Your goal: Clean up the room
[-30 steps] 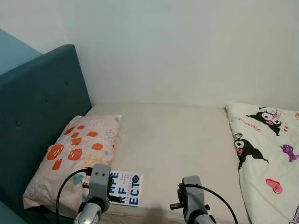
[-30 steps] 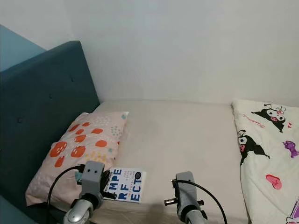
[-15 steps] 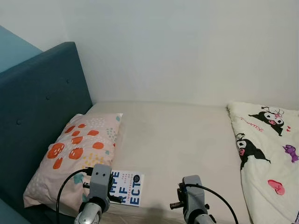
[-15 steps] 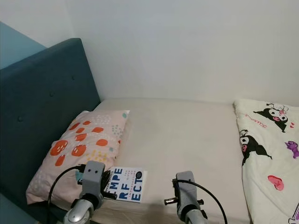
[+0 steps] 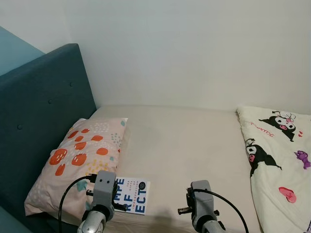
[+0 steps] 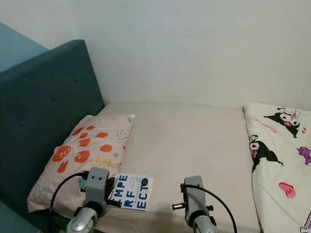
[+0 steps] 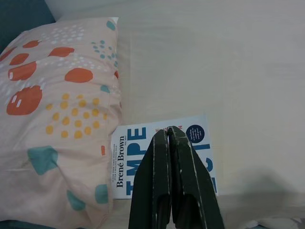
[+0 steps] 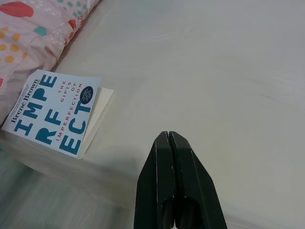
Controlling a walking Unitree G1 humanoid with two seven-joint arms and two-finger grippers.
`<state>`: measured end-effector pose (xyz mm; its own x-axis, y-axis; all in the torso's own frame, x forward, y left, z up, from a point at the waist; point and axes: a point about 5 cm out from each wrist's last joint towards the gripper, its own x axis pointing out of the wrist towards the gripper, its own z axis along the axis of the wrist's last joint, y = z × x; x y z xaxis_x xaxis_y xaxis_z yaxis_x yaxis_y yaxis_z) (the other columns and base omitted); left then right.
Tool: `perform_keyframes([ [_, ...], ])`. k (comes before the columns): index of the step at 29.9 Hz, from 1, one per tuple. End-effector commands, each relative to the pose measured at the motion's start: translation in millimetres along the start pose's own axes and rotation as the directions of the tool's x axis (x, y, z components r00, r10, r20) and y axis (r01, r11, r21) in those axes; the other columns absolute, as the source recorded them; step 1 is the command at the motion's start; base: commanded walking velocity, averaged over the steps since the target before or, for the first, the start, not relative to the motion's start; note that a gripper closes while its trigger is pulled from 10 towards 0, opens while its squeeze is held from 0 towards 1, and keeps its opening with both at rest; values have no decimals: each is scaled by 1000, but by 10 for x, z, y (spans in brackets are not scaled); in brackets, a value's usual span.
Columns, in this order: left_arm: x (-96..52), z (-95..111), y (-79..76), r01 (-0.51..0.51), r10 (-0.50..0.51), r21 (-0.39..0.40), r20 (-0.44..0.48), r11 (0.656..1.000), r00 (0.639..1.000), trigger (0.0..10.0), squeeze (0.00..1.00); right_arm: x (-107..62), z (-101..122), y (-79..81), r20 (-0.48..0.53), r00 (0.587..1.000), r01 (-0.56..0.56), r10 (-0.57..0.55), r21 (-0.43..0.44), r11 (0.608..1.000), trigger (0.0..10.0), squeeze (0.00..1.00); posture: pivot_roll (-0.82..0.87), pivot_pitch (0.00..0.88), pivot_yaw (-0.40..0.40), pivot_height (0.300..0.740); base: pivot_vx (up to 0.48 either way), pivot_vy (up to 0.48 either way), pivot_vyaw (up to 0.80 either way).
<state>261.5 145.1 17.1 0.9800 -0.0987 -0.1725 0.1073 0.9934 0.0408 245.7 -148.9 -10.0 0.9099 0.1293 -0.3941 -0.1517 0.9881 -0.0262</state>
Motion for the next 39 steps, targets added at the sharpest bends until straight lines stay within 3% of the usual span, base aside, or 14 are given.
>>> perform_keyframes([
  [1, -10, -58, -12, -2, 2, -8, -33, 1000, 999, 10000, 0, -10, -47, 0, -14, 1000, 11, -11, 24, 1000, 10000, 0, 4, 19, 14, 740, 0, 0, 0],
  [22, -40, -113, 81, 12, -10, 38, -68, 999, 998, 10000, 0, 29, -47, 104, -17, 1000, 25, -24, 49, 999, 10000, 0, 18, 5, 44, 740, 0, 0, 0],
  [39, -36, -130, 12, 35, -32, 45, -72, 998, 997, 10000, 0, 20, -115, 87, -50, 998, 42, -39, 58, 997, 10000, 0, 17, 0, 47, 740, 0, 0, 0],
])
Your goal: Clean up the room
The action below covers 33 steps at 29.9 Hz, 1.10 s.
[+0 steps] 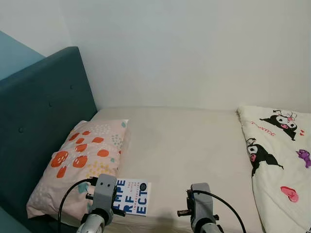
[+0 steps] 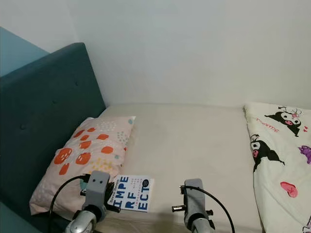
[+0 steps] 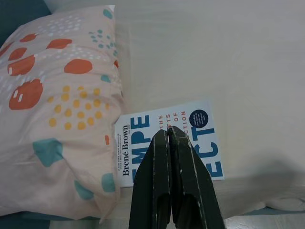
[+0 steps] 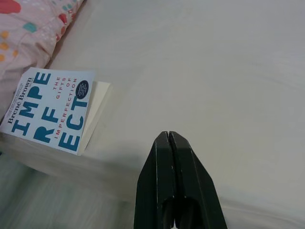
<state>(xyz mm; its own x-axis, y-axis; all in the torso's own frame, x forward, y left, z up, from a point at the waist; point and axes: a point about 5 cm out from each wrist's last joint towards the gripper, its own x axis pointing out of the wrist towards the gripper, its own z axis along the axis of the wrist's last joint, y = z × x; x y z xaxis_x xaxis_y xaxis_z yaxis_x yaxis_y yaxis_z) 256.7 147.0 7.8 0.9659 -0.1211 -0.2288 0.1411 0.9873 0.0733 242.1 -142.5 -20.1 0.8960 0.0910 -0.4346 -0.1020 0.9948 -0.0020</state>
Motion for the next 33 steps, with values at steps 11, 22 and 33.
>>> perform_keyframes([
  [11, 16, -15, -8, 7, -7, 11, -3, 1000, 1000, 10000, 0, -1, -72, 12, -25, 999, 19, -19, -22, 1000, 10000, 0, 20, 0, 41, 740, 0, 0, 0],
  [22, 66, -20, -111, 9, -9, 9, -34, 1000, 999, 10000, 0, 26, -41, -42, -23, 999, 32, -33, -33, 999, 10000, 0, 8, 0, 33, 740, 0, 0, 0],
  [33, 39, -51, -131, -1, 1, -7, -31, 1000, 1000, 10000, 0, 4, -81, -54, -40, 999, 21, -23, -45, 999, 10000, 0, 4, 16, 21, 740, 0, 0, 0],
])
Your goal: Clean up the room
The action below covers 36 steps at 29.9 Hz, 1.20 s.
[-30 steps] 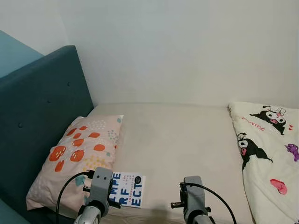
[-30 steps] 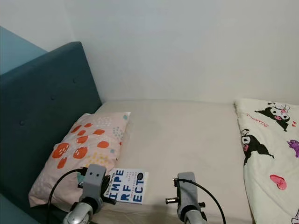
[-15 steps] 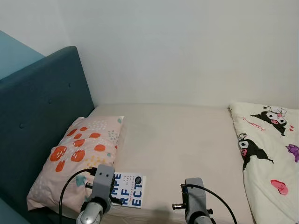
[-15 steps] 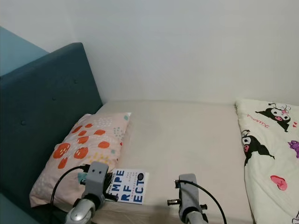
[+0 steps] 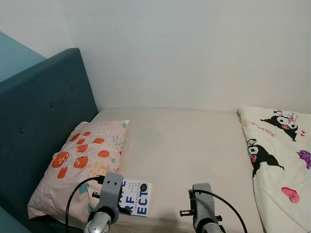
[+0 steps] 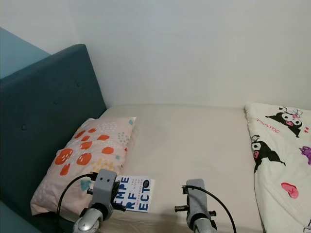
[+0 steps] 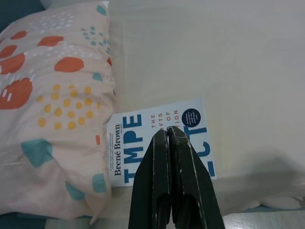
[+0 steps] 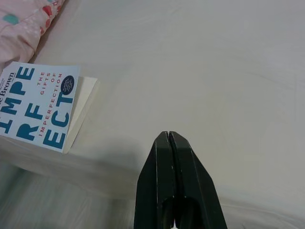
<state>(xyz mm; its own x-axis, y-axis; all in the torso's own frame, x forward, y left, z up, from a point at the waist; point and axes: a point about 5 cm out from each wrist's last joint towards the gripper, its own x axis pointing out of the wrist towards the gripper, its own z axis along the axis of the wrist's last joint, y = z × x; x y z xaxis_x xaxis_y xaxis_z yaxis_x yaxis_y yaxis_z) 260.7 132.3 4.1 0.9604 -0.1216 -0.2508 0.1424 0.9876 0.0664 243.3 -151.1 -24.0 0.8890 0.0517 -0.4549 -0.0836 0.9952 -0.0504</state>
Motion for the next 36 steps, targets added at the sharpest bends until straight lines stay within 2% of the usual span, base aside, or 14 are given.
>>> perform_keyframes([
  [1, -30, -42, 15, -2, 2, -2, -7, 1000, 1000, 10000, 0, -19, -54, 33, -21, 1000, -18, 17, -11, 1000, 10000, 0, 4, 16, 21, 740, 0, 0, 0],
  [36, -19, -4, -24, 33, -33, 5, 15, 999, 999, 10000, 0, -33, -74, 3, -25, 1000, -11, 11, -17, 1000, 10000, 0, -2, 31, 24, 740, 0, 0, 0],
])
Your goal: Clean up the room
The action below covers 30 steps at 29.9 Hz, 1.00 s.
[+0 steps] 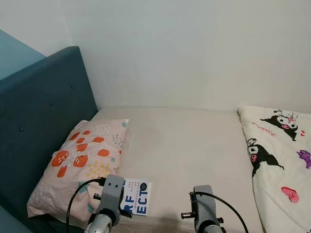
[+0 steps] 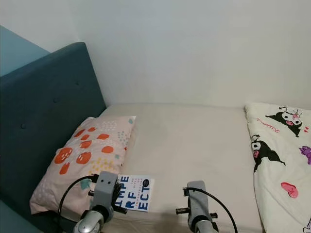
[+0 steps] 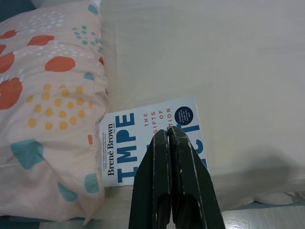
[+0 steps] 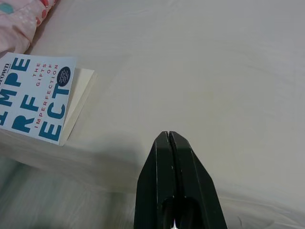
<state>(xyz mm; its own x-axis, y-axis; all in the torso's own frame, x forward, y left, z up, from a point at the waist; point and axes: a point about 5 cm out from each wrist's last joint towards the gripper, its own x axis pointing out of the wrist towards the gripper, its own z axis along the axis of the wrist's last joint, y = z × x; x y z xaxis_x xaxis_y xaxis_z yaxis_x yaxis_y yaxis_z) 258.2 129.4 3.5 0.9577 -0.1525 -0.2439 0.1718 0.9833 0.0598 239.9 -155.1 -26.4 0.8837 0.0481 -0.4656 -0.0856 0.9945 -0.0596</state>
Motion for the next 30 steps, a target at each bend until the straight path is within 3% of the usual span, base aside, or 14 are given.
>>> perform_keyframes([
  [1, -1, 6, 9, 2, -2, 4, 5, 1000, 1000, 10000, 0, -11, -33, 39, -13, 1000, -13, 13, -8, 1000, 10000, 0, -2, 31, 24, 740, 0, 0, 0],
  [12, 4, 4, 1, 8, -8, 2, 3, 1000, 1000, 10000, 0, -13, -51, 43, -32, 999, -18, 19, 16, 1000, 10000, 0, -3, 32, 26, 740, 0, 0, 0],
  [30, 13, 14, 11, -3, 3, 0, 7, 1000, 1000, 10000, 0, -17, -51, 21, -31, 999, -15, 15, 11, 1000, 10000, 0, -4, 36, 24, 740, 0, 0, -800],
])
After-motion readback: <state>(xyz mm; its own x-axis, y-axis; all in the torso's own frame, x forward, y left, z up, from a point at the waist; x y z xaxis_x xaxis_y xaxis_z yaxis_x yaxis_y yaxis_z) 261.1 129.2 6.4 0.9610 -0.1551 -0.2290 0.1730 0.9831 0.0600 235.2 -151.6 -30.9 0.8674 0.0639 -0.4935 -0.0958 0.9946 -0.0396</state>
